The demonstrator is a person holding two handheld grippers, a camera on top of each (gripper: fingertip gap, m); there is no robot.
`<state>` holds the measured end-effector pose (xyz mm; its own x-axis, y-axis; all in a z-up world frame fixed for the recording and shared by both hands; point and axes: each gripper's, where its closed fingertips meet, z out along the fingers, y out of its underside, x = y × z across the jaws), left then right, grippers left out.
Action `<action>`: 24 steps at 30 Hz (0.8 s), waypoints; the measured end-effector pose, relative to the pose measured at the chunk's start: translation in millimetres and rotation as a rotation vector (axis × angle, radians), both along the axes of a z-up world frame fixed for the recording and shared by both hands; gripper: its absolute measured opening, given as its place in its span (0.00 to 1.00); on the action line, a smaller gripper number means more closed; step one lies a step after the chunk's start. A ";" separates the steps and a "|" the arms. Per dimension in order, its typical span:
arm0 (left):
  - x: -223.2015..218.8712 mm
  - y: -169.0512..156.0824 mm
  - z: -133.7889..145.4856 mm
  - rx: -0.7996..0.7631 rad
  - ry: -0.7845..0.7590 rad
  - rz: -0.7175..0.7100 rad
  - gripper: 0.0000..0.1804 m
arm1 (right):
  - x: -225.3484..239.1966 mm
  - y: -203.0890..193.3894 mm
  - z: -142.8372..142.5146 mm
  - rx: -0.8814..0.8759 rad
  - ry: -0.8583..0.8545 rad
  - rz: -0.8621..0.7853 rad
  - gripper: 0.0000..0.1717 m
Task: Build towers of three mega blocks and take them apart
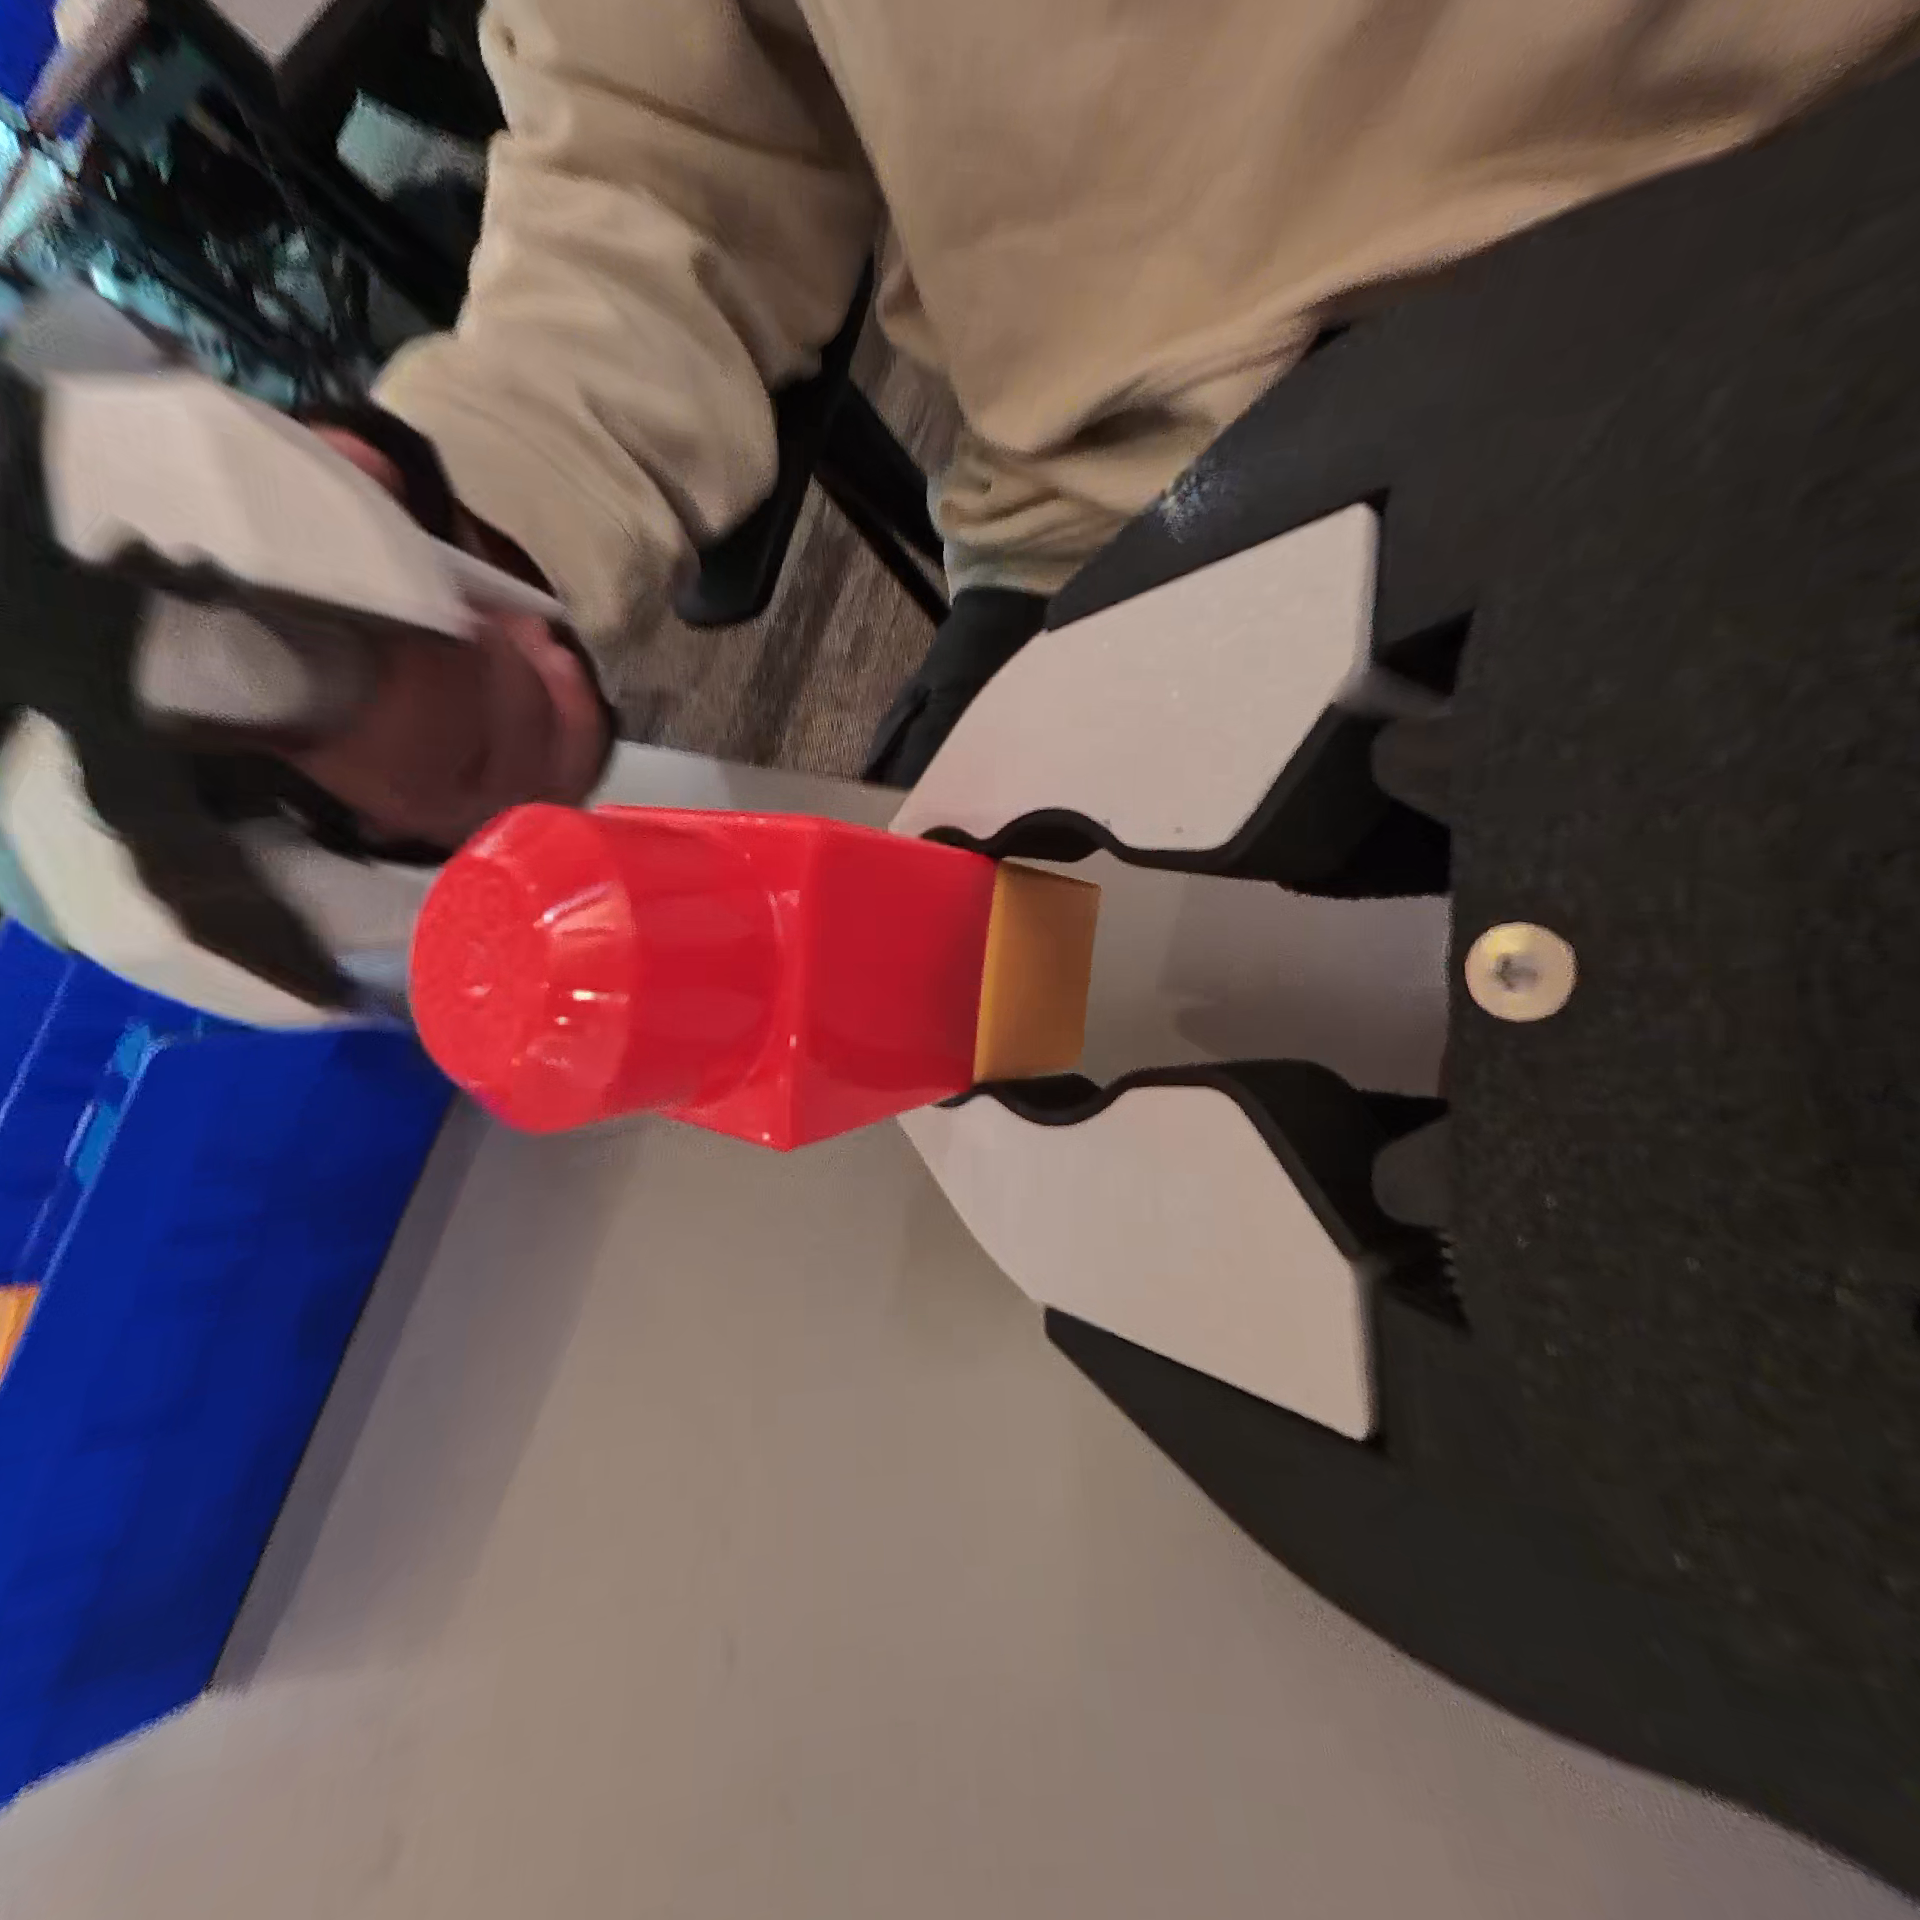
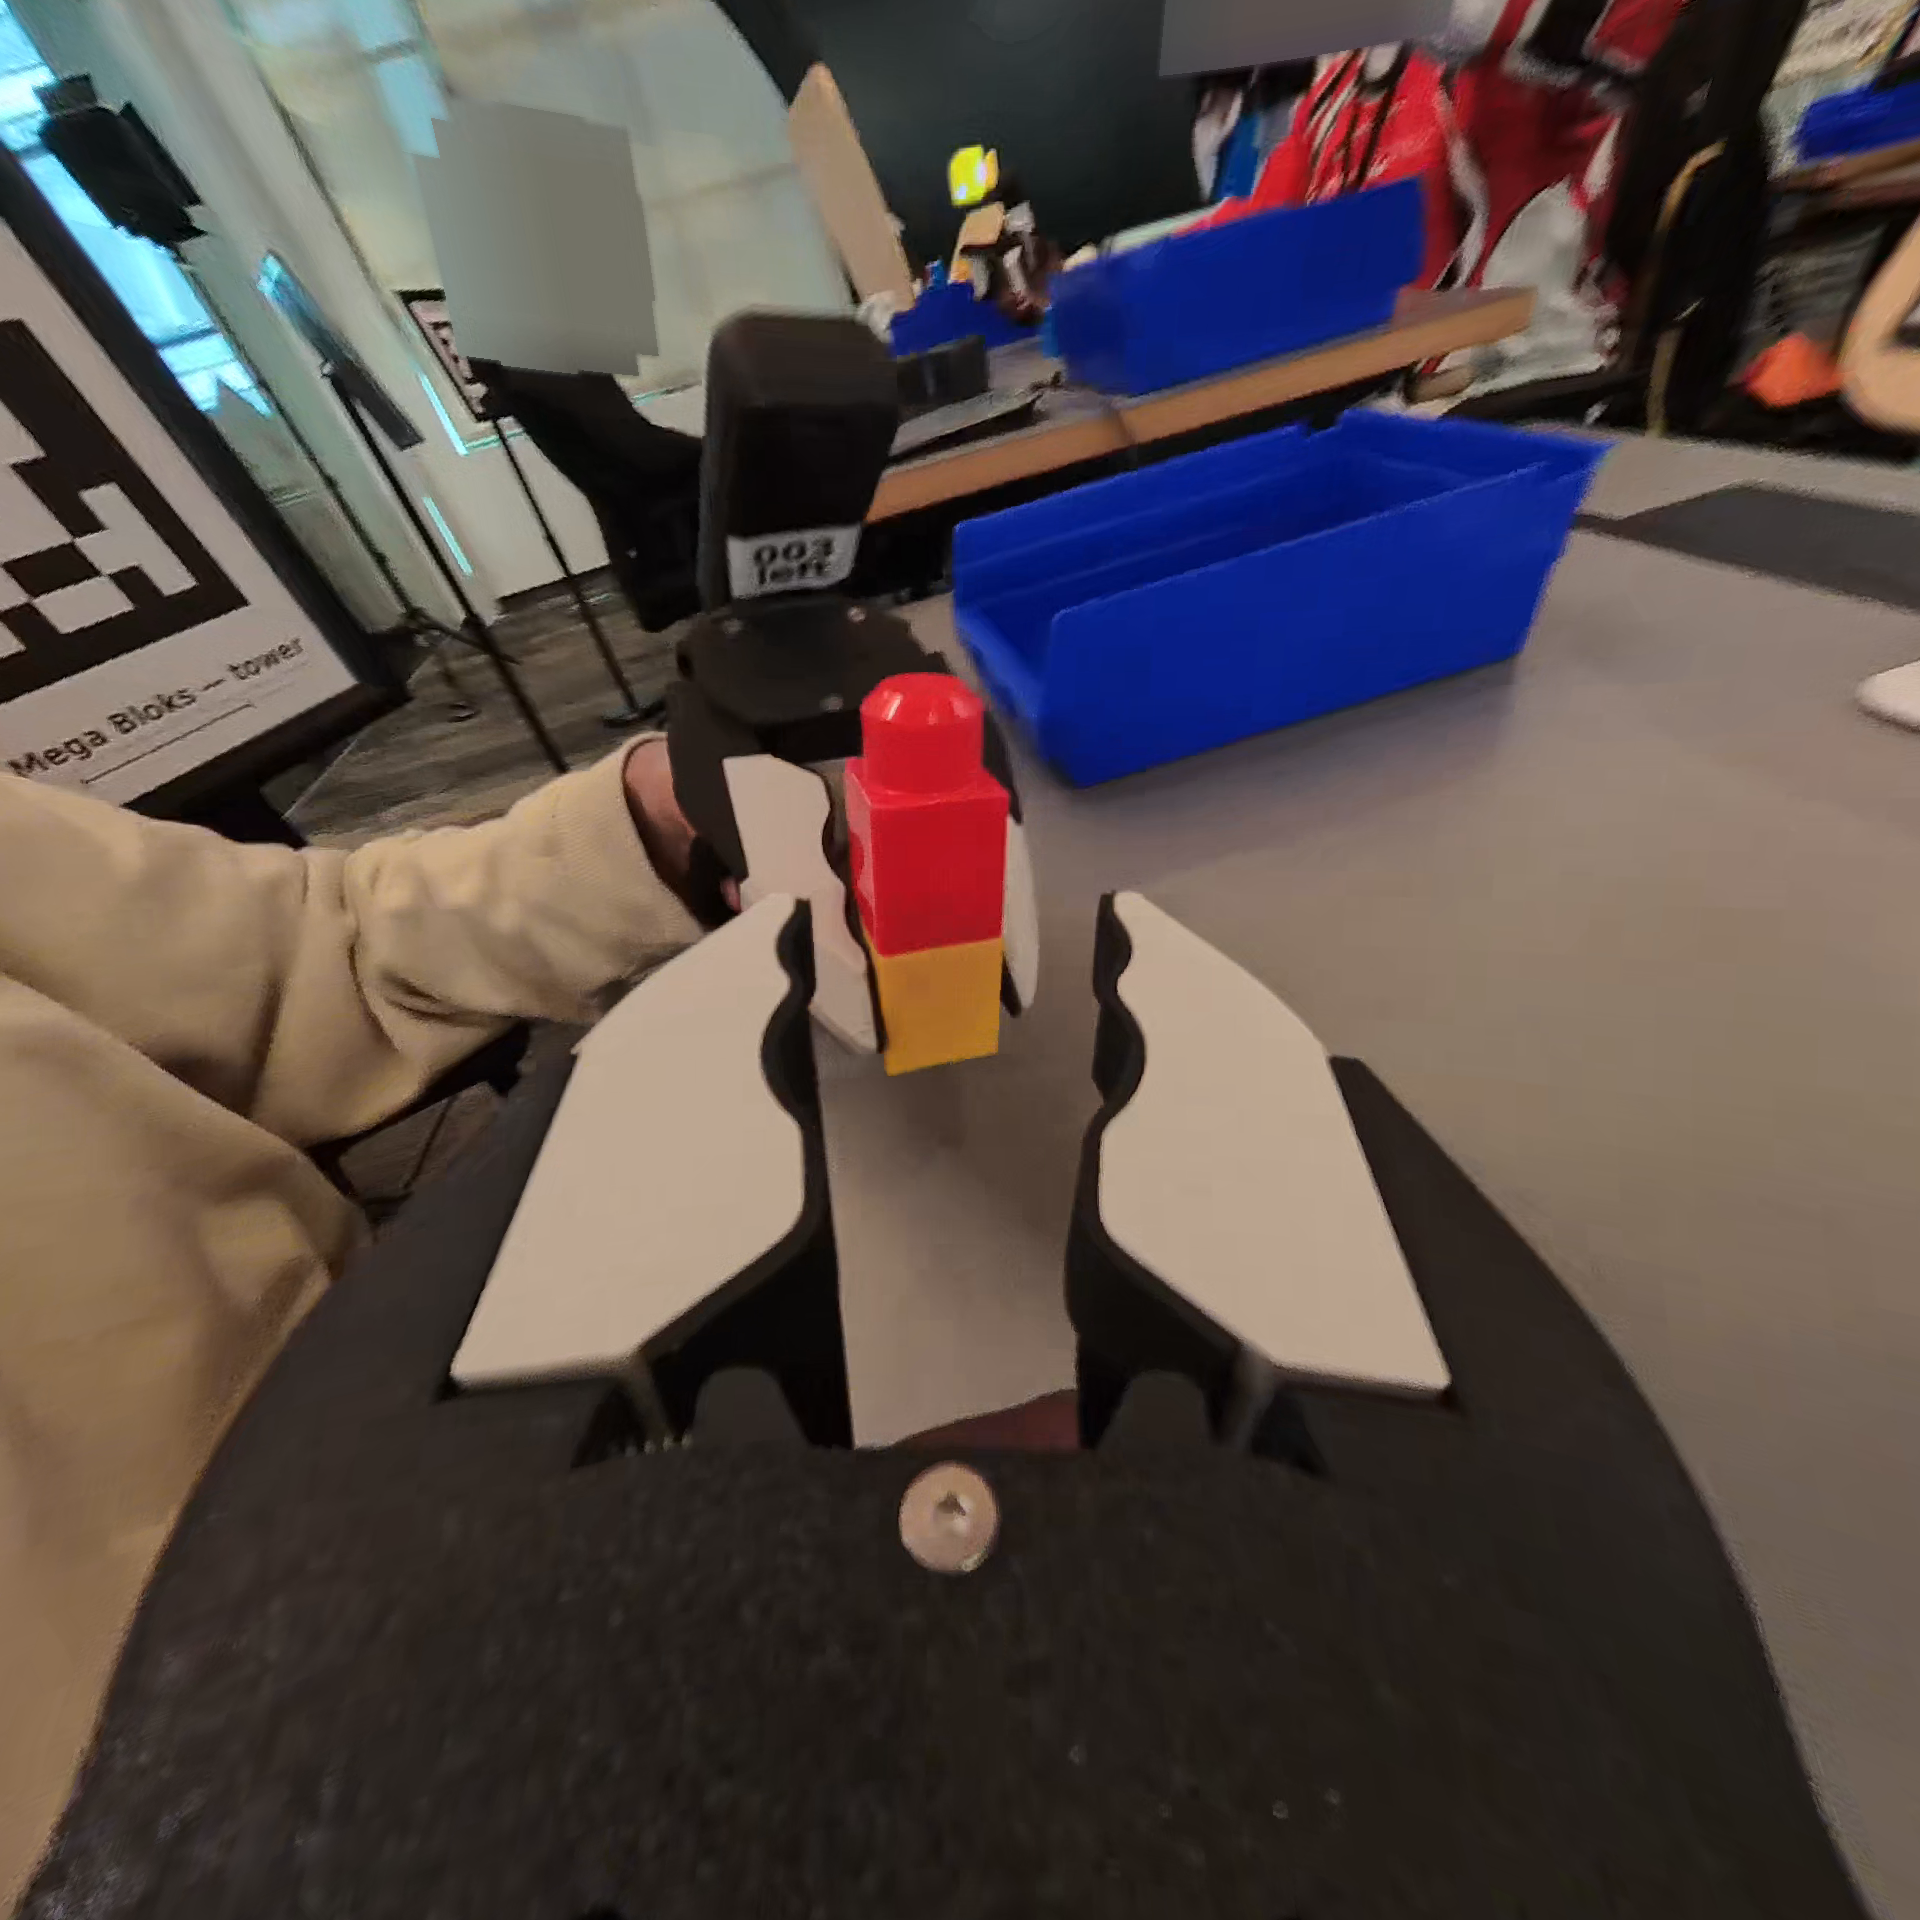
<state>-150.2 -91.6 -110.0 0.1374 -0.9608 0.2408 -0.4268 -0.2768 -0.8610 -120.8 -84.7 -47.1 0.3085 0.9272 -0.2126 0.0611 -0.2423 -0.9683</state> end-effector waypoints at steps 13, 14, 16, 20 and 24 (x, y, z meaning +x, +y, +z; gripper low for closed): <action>16.9 -20.1 -30.8 0.013 0.135 -0.071 0.21 | -39.0 -4.9 -20.3 -0.061 0.082 0.125 0.21; 13.4 -21.2 -47.4 0.062 0.240 -0.082 0.21 | -30.5 -2.6 0.3 -0.079 0.199 0.132 0.21; 19.9 -29.0 -60.8 0.128 0.274 -0.110 0.21 | -10.7 5.6 26.6 -0.066 0.258 0.119 0.21; 27.7 -32.4 -46.4 0.146 0.246 -0.099 0.21 | 50.4 4.3 99.3 0.110 0.286 -0.008 0.21; 26.1 -32.6 -23.8 0.177 0.175 -0.062 0.21 | 122.2 6.6 144.8 0.233 0.173 -0.265 0.21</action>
<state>-124.1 -124.3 -133.8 0.1013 -0.9938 0.0456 -0.5850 -0.0966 -0.8053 1.4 -78.0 97.7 0.5216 0.8499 -0.0753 -0.1427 -0.0001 -0.9898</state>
